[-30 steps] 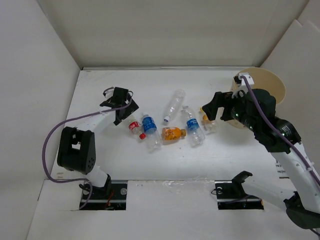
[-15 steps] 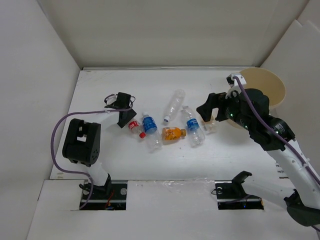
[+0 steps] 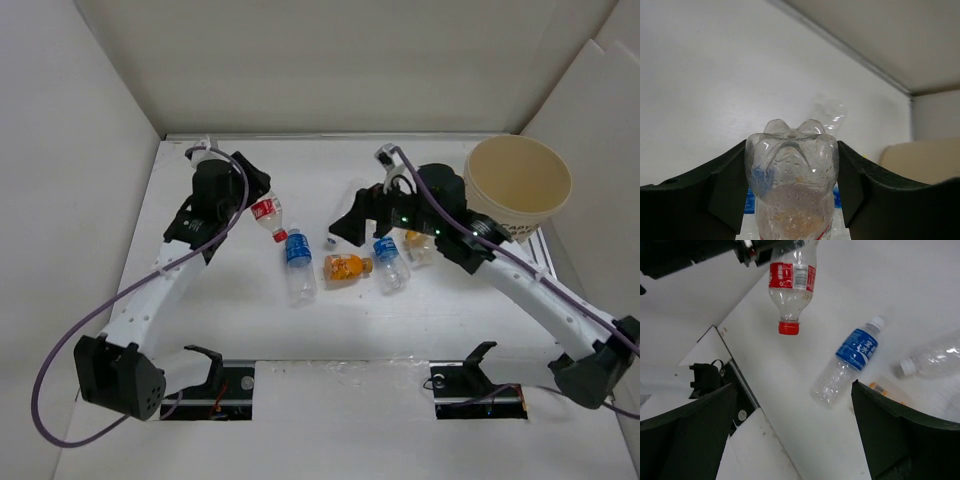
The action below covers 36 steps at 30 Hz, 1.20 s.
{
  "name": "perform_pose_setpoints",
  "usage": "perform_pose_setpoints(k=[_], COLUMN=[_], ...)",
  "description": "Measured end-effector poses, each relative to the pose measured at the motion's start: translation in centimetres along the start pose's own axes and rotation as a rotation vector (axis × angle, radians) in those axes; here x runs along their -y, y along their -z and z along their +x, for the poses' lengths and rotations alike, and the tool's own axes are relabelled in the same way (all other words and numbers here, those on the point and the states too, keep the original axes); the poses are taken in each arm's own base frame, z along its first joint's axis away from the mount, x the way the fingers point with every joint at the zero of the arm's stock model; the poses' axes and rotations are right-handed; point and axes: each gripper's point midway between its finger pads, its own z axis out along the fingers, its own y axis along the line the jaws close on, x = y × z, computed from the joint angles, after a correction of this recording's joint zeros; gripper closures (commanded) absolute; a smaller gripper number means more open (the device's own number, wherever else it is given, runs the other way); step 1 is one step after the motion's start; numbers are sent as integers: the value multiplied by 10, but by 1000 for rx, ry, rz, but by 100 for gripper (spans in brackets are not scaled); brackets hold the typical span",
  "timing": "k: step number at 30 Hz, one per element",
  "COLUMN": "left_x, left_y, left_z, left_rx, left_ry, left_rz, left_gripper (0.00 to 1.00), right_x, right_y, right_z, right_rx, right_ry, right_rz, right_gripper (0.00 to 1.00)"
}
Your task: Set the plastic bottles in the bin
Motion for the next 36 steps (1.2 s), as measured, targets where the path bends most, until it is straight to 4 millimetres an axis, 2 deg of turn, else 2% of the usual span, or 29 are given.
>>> perform_pose_setpoints(k=[4,8,11,15,17,18,19,20,21,22,23,25,28,31,33,36], left_x=[58,104,130,152,160,163,167,170,171,170,168,168,167,157,147,126], left_y=[35,61,73,84,92,97,100,105,106,105,103,102,101,89,79,69], left_z=[-27,-31,-26,-19,-18,-19,-19,-21,-23,-23,-23,-24,-27,-39,-54,-66], left_rx=[46,26,-22,-80,-92,-97,-98,-96,-82,-78,-79,-75,-51,-1,60,131], left_ry=[-24,-44,-53,-46,-41,-39,-36,-35,-50,-46,-38,-26,-26,-8,13,36], left_rz=[271,523,674,819,882,910,933,960,971,970,966,966,936,809,697,569], left_gripper=[100,100,100,100,100,100,100,92,78,59,1,0,0,0,0,0], right_x=[-5,-11,-20,-39,-47,-50,-53,-55,-54,-54,-54,-47,-24,24,70,130], right_y=[-44,-81,-95,-102,-105,-107,-109,-112,-115,-117,-118,-120,-115,-93,-64,-6], right_z=[13,12,5,-17,-29,-34,-38,-39,-40,-42,-40,-39,-36,-47,-68,-107], right_rx=[-66,-92,-80,-21,13,25,35,38,39,44,37,34,40,84,158,307], right_ry=[-32,-69,-83,-71,-64,-62,-66,-72,-84,-88,-98,-118,-142,-179,-202,-210], right_rz=[-95,-186,-247,-324,-365,-384,-404,-418,-431,-445,-452,-446,-397,-284,-176,-16], right_gripper=[0,0,0,0,13,25,42,78,89,98,100,100,100,100,100,100])
